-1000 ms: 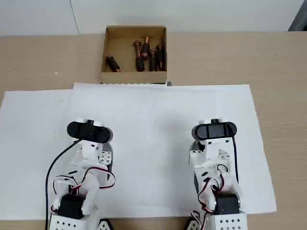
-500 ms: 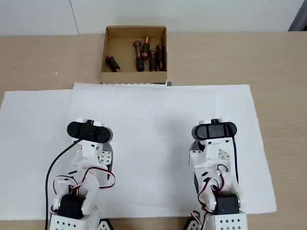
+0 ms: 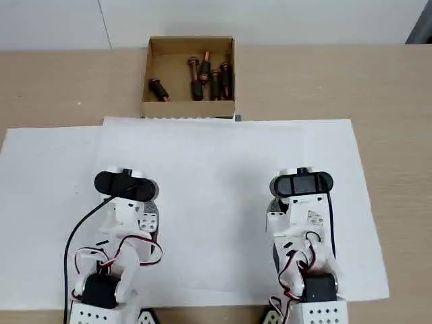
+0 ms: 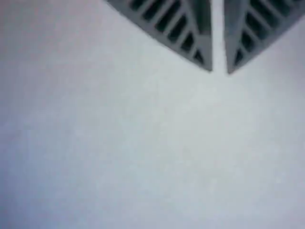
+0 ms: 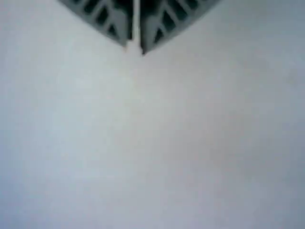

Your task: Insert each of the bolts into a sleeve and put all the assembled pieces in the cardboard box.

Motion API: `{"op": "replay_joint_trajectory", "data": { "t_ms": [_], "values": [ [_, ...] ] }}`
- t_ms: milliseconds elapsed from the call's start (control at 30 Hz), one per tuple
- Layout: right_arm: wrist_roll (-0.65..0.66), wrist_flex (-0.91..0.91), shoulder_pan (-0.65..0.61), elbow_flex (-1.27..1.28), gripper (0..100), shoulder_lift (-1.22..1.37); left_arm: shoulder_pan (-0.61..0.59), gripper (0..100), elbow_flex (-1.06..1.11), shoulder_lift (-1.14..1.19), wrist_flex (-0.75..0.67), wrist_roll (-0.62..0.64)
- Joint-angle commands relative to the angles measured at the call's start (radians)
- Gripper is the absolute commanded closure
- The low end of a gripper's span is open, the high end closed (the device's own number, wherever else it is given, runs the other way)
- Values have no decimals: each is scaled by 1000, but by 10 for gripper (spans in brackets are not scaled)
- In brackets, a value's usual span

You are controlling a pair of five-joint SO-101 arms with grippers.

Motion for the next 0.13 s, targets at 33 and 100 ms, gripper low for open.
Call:
{"op": "replay_joint_trajectory", "data": {
  "t_ms": [33,100],
  "values": [
    [12,5,5,11,995,-15,-2,995,-5,-12,-5,-3],
    [12,5,5,11,995,-15,-2,995,-5,-12,-5,-3]
  ]
}}
